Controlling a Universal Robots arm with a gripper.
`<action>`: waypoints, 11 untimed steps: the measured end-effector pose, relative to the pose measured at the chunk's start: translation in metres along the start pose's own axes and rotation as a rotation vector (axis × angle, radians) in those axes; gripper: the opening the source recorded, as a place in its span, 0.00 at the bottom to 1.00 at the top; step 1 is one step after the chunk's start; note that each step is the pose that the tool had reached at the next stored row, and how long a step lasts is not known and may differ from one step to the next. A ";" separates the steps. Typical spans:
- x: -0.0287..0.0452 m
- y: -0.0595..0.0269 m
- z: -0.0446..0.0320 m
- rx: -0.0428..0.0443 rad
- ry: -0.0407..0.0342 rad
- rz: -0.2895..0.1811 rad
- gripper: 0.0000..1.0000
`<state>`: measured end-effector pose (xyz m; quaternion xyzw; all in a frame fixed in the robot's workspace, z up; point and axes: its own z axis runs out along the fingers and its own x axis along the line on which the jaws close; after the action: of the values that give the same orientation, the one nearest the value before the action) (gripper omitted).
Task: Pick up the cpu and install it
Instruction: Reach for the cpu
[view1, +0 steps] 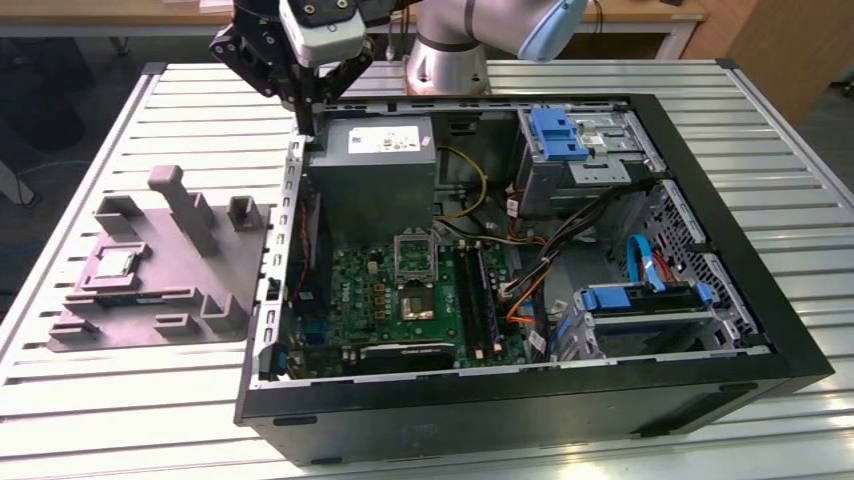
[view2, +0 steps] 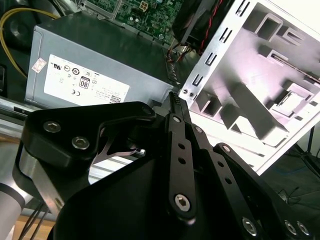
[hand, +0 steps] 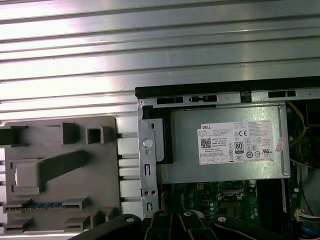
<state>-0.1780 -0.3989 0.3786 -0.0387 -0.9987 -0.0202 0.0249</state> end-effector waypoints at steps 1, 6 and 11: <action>0.0001 0.0000 0.0000 0.0001 0.0006 0.000 0.11; 0.0009 -0.0001 0.0003 0.0002 0.0030 0.000 0.11; 0.0017 -0.0002 0.0006 0.0004 0.0054 0.000 0.11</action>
<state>-0.1797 -0.3989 0.3781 -0.0387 -0.9987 -0.0201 0.0276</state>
